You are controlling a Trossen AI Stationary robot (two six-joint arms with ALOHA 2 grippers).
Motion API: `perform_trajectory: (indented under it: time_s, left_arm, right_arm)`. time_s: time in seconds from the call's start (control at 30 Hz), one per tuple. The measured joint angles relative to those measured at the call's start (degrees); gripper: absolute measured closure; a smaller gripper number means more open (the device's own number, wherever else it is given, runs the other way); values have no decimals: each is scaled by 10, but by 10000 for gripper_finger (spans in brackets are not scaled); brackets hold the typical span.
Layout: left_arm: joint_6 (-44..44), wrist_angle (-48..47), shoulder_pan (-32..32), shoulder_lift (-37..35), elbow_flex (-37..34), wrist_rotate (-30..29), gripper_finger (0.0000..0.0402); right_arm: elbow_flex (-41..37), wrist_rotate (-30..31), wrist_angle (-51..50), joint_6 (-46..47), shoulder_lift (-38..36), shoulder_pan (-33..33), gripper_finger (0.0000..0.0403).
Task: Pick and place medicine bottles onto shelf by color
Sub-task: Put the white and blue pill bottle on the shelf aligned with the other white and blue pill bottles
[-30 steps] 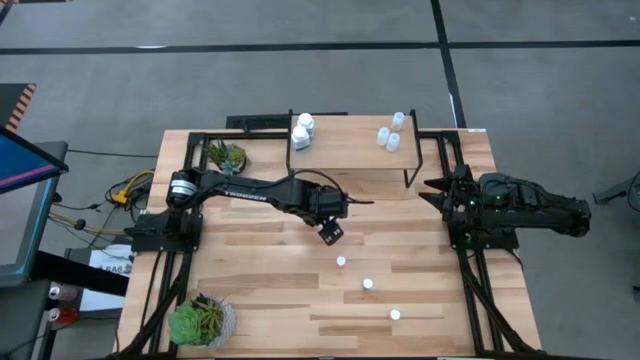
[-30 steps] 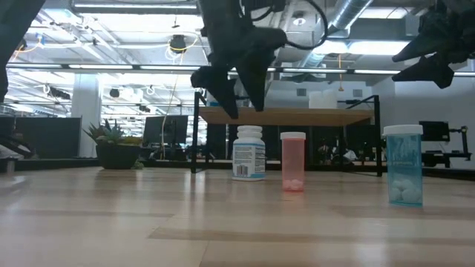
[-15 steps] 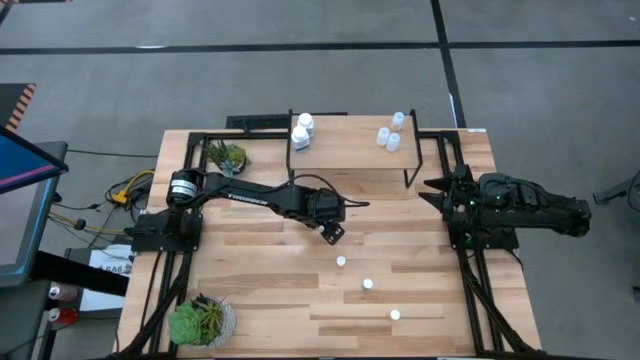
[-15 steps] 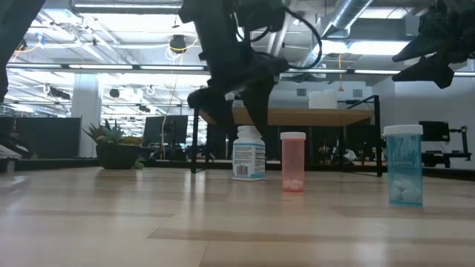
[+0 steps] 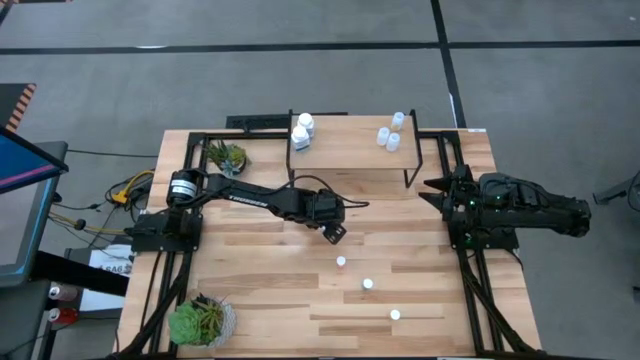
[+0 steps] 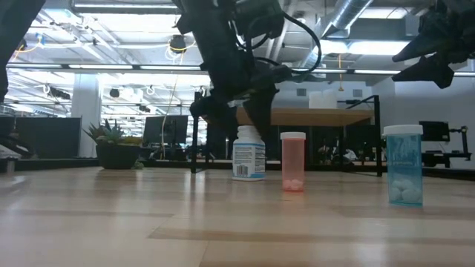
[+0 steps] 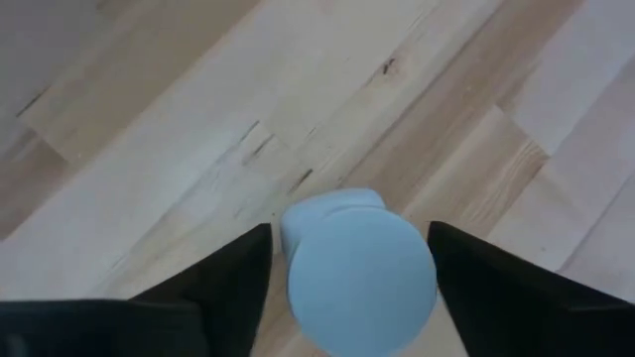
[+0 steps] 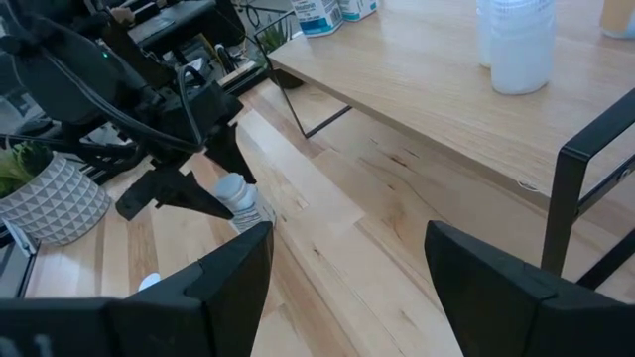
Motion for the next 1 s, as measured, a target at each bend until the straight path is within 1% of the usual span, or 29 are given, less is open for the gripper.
perform_trajectory:
  time_s: [0.17, 0.23, 0.33, 0.43, 0.57, 0.67, 0.77, 0.87, 1.0]
  left_arm:
    - [-5, -16, 0, 0, 8, 3, 234]
    - [-5, -25, 0, 0, 14, 16, 262]
    - [4, -49, 0, 0, 30, 39, 263]
    - [30, -101, 1, 0, 73, 75, 263]
    - [85, -198, 6, 0, 161, 142, 263]
    - [138, -274, 16, -1, 249, 168, 263]
    - [184, -340, 37, -2, 338, 156, 262]
    - [219, -394, 69, -3, 417, 114, 262]
    - [271, -421, 117, -4, 481, 68, 262]
  right_arm:
    - [0, 0, 0, 0, 0, 0, 117]
    - [0, 0, 0, 0, 0, 0, 117]
    - [0, 0, 0, -2, 0, 0, 117]
    - [0, 0, 0, -4, 0, 0, 117]
    - [0, 0, -1, -4, 0, 0, 117]
    - [0, 0, -1, -5, 0, 0, 117]
    - [0, 0, 0, -5, 0, 0, 117]
    - [0, 0, 0, -5, 0, 0, 117]
    - [0, 0, 0, -5, 0, 0, 117]
